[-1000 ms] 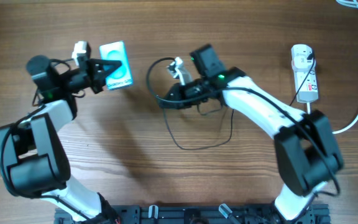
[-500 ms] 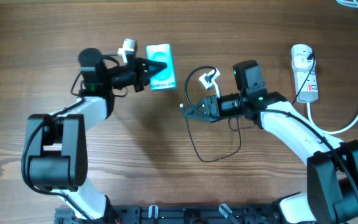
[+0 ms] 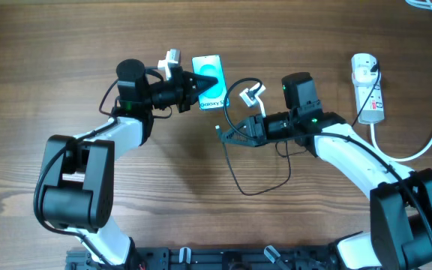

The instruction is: Plug charger to phone and switch on socket

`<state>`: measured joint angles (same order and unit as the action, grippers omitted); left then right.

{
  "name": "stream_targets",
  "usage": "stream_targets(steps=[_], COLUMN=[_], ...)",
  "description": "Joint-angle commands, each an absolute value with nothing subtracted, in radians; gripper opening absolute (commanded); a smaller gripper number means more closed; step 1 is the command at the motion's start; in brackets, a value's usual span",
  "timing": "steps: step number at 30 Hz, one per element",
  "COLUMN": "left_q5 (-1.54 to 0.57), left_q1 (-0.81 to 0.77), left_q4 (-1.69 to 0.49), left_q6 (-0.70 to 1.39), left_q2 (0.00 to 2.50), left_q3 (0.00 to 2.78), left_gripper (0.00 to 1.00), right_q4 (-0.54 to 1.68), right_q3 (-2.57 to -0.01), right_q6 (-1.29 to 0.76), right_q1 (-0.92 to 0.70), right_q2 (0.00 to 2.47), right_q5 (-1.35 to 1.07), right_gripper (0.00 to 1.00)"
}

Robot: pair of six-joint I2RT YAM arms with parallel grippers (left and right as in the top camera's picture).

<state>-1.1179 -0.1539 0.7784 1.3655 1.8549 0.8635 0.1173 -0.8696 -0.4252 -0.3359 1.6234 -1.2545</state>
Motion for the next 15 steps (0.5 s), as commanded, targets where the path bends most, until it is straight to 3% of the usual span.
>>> stream_targets(steps=[1, 15], left_q5=[-1.098, -1.102], left_q1=[-0.162, -0.162], left_q4=[0.786, 0.786], left_q6=[1.338, 1.316], left_q2=[1.86, 1.86], left_q3=[0.884, 0.884], left_gripper=[0.04, 0.04], right_q4=[0.068, -0.026], right_q3=[-0.863, -0.863], right_q6=[-0.511, -0.667], right_q1=[-0.334, -0.334], right_q2=[1.604, 1.604], right_q5=[-1.269, -1.174], right_gripper=[0.04, 0.04])
